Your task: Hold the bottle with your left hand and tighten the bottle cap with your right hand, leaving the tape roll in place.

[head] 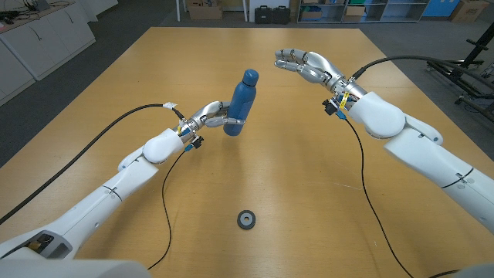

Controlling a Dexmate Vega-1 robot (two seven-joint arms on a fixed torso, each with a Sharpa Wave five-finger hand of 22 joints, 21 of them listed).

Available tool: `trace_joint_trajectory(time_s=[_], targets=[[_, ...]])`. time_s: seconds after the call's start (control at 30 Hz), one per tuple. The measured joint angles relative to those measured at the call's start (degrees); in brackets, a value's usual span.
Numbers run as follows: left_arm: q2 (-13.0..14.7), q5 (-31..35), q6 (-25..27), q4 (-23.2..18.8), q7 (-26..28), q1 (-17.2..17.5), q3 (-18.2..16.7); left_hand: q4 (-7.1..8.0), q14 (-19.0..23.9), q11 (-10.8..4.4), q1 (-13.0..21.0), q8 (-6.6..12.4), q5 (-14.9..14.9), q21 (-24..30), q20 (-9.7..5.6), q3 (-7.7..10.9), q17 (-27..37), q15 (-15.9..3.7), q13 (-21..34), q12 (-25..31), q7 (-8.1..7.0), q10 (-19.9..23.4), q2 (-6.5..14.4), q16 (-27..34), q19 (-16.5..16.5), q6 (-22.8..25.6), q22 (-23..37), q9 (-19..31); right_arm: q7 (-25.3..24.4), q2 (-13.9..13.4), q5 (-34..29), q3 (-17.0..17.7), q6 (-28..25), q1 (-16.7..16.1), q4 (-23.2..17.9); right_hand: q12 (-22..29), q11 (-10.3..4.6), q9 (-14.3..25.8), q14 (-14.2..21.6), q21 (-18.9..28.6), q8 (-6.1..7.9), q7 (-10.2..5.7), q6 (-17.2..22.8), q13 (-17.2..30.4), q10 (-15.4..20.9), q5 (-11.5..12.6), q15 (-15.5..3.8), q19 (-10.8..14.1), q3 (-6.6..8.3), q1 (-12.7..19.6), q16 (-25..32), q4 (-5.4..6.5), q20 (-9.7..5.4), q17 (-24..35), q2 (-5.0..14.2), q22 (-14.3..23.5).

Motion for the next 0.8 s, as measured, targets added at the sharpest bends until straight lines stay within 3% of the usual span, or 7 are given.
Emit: trace_joint_trajectory(time_s=[0.13, 0.6, 0.8], targets=[[0.43, 0.3, 0.37, -0.66, 0.23, 0.37, -0.14, 0.0, 0.0, 0.0, 0.0, 0.0, 0.0, 0.0, 0.0, 0.0, 0.0, 0.0, 0.0, 0.0, 0.02, 0.01, 0.0, 0.0, 0.0, 0.02, 0.31, 0.0, 0.64, -0.83, -0.72, 0.0, -2.34, 0.64, -1.42, 0.0, -0.1, 0.0, 0.0, 0.43, 0.0, 0.0, 0.0, 0.07, 0.1, 0.0, 0.0, 1.01, 0.0, 0.45, 0.0, 0.0, 1.01, 0.0, -0.45, -0.13], [1.61, 1.79, 1.59, -2.51, 1.87, 1.33, -0.68, 0.01, -0.01, 0.09, 0.0, -0.02, -0.03, -0.07, 0.0, 0.0, 0.0, 0.01, 0.0, -0.26, 0.09, 0.1, 0.0, -0.33, 0.0, 0.09, 0.3, 0.0, 4.31, -2.92, -2.85, -1.31, -10.63, 4.11, -5.11, 0.0, 0.31, -0.01, -0.32, 0.44, -0.01, 0.62, -0.63, 0.26, -0.32, 0.23, -0.32, 1.68, 0.05, 2.39, -0.33, -0.05, 2.17, -0.01, -1.27, -0.14], [2.01, 3.2, 2.36, -3.21, 2.63, 1.34, -0.75, 0.01, -0.24, 0.09, 0.0, -0.16, -0.07, -0.41, 0.0, -0.01, 0.0, -0.22, -0.01, -0.27, 0.09, 0.1, 0.0, -0.32, 0.0, 0.09, 0.3, 0.0, 6.3, -4.02, -3.47, -2.23, -14.1, 6.35, -7.15, 0.24, -0.46, -0.01, 1.44, 0.44, -0.01, 0.2, -0.2, 0.49, 0.39, 0.46, -1.43, 4.59, 0.24, 4.88, 0.0, -0.23, 5.07, -0.01, -2.19, -0.14]])
